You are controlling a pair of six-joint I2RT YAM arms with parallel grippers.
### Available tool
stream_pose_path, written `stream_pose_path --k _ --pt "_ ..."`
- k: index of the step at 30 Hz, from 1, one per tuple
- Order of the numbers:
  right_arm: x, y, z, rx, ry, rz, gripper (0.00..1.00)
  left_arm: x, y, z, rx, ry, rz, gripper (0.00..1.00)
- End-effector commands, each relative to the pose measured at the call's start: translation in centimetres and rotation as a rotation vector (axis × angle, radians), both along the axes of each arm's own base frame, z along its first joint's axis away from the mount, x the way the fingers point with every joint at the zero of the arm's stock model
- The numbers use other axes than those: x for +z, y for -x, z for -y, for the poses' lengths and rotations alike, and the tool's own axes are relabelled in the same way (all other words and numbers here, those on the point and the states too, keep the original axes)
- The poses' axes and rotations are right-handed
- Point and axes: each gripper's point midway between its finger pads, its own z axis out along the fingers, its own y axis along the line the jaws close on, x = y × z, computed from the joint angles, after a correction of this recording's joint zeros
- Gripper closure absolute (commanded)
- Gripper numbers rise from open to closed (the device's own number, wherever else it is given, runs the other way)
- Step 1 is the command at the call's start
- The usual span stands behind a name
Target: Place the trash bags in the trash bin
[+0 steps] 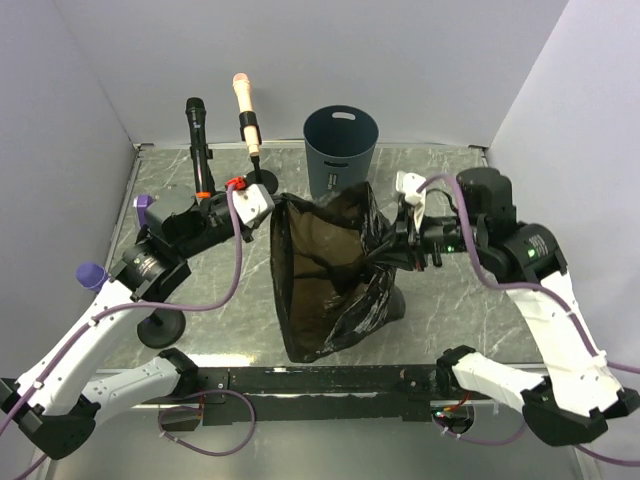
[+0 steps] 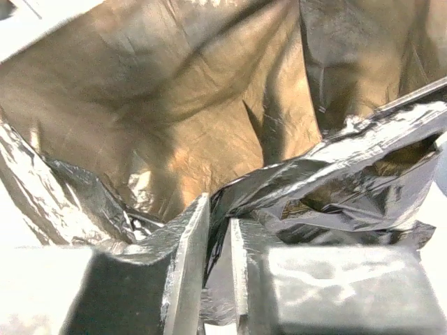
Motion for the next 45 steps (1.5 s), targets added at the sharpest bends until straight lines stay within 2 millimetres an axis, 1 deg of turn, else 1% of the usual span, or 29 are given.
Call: stream_pose_path --k 1,3,5,8,9,10,11,13,14,15,16,17,18,20,21,22,24,27,29,32,35,38,39,41,43,45 --pt "3.2 0.8 -1.2 0.065 -0.072 -0.045 0.67 2.3 -0.5 -1.9 0.091 0.072 0.027 0.99" --pt "4.7 0.1 -1.5 0.055 -0.095 -0.025 0.56 1.8 -0.5 -2.6 0.111 0.063 0.022 0.99" --pt "6.1 -1.2 -1.9 0.024 -0.117 -0.003 0.48 1.0 -0.3 -3.2 0.118 0.05 0.01 0.99" --pt "7.7 -3.2 -2.3 0.001 -0.147 0.037 0.39 -0.3 -0.3 -4.1 0.135 0.028 -0.005 0.99" --pt "7.7 -4.2 -2.3 -0.02 -0.146 0.051 0.38 -1.0 -0.4 -4.5 0.146 0.018 -0.01 0.99" --pt "7.5 -5.9 -2.2 -0.068 -0.138 0.071 0.37 -1.2 -0.4 -4.8 0.147 0.008 -0.004 0.99" --pt "7.4 -7.5 -2.1 -0.114 -0.132 0.091 0.34 -2.0 -0.1 -4.9 0.139 -0.013 -0.008 0.99" --pt "7.0 -10.9 -1.7 -0.177 -0.118 0.114 0.34 -2.9 0.9 -4.9 0.084 -0.048 0.001 0.99" --pt "6.6 -13.0 -1.5 -0.211 -0.094 0.129 0.34 -3.2 1.4 -4.9 0.061 -0.054 -0.006 0.99" --pt "5.8 -15.1 -1.5 -0.239 -0.052 0.136 0.34 -3.6 2.0 -4.8 0.029 -0.063 -0.014 0.99" --pt "5.6 -16.8 -1.4 -0.245 -0.005 0.171 0.34 -4.1 2.6 -4.7 -0.002 -0.076 -0.029 0.99" --pt "4.3 -18.7 -1.5 -0.233 0.068 0.189 0.34 -4.6 3.0 -4.7 -0.025 -0.089 -0.039 0.99" --pt "4.0 -20.3 -1.3 -0.24 0.118 0.206 0.34 -5.1 3.6 -4.7 -0.052 -0.107 -0.05 0.99" --pt "2.8 -23.8 -1.2 -0.263 0.186 0.229 0.34 -6.5 4.5 -4.9 -0.088 -0.15 -0.068 0.99" --pt "2.8 -25.0 -1.3 -0.261 0.201 0.258 0.32 -6.9 4.8 -4.9 -0.101 -0.162 -0.07 0.99" --pt "2.2 -26.4 -1.3 -0.258 0.227 0.282 0.31 -7.2 5.0 -5.1 -0.101 -0.172 -0.076 0.99" --pt "1.0 -28.3 -1.7 -0.246 0.26 0.311 0.3 -7.2 5.3 -5.1 -0.105 -0.169 -0.082 0.99" --pt "-1.7 -30.1 -2.1 -0.229 0.302 0.297 0.29 -7.0 5.4 -5.4 -0.094 -0.16 -0.089 1.0" --pt "-3.9 -30.8 -2.2 -0.227 0.327 0.26 0.29 -6.7 5.5 -5.6 -0.088 -0.156 -0.087 0.99" --pt "-6.0 -32.2 -2.2 -0.253 0.353 0.246 0.3 -5.9 5.2 -5.8 -0.071 -0.126 -0.081 1.0" --pt "-7.7 -32.3 -2.6 -0.215 0.377 0.221 0.34 -5.2 4.9 -6.1 -0.053 -0.093 -0.084 0.99" --pt "-9.6 -32.3 -2.7 -0.181 0.417 0.203 0.4 -4.5 4.6 -6.3 -0.037 -0.068 -0.078 0.99" --pt "-10.2 -32.3 -2.8 -0.168 0.435 0.205 0.43 -3.9 4.4 -6.4 -0.032 -0.052 -0.073 0.99" --pt "-11.1 -32.0 -3.0 -0.143 0.459 0.207 0.47 -2.1 4.0 -6.5 -0.008 0.011 -0.072 0.99" --pt "-11.8 -31.7 -3.1 -0.125 0.472 0.202 0.5 0.9 3.7 -6.5 0.0 0.101 -0.08 0.99" --pt "-12.2 -31.6 -3.1 -0.118 0.482 0.196 0.54 4.4 3.4 -6.8 0.01 0.157 -0.037 0.99"
